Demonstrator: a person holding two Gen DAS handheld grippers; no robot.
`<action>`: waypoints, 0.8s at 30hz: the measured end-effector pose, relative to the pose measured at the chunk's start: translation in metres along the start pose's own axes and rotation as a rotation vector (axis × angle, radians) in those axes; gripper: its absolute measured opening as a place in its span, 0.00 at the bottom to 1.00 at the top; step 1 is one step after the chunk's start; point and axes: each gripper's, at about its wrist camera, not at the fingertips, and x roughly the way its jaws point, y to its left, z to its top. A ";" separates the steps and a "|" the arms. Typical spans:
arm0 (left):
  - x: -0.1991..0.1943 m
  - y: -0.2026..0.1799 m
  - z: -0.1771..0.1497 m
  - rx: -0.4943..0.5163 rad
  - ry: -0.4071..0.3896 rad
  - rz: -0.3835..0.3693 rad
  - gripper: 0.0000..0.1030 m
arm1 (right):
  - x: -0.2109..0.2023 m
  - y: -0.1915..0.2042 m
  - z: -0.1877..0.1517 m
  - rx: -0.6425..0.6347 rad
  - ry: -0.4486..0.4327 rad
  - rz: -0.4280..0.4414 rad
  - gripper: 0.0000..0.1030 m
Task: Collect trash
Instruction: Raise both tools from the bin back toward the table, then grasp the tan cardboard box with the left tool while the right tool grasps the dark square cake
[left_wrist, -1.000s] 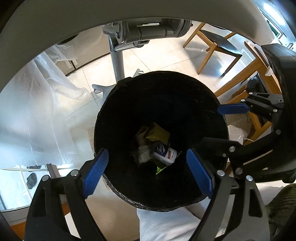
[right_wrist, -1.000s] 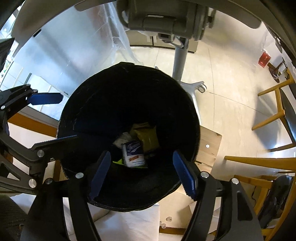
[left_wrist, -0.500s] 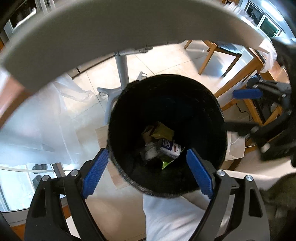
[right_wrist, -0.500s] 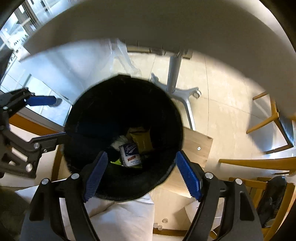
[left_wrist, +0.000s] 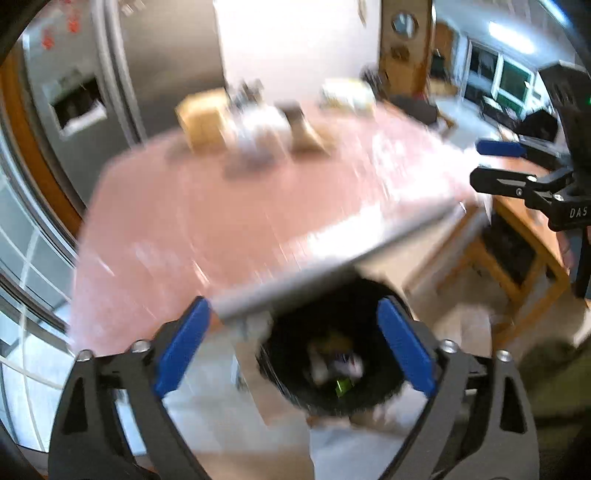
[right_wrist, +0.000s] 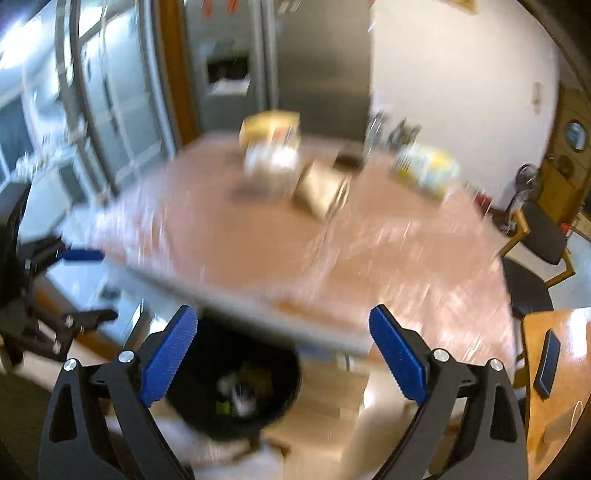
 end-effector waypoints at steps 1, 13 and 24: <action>-0.008 0.005 0.012 -0.008 -0.064 0.035 0.97 | -0.003 -0.003 0.007 0.003 -0.055 -0.009 0.96; 0.017 0.067 0.106 -0.111 -0.226 0.196 0.98 | 0.063 -0.037 0.089 0.146 -0.048 -0.082 0.96; 0.091 0.100 0.164 -0.108 -0.123 0.189 0.98 | 0.139 -0.076 0.130 0.270 0.043 -0.082 0.96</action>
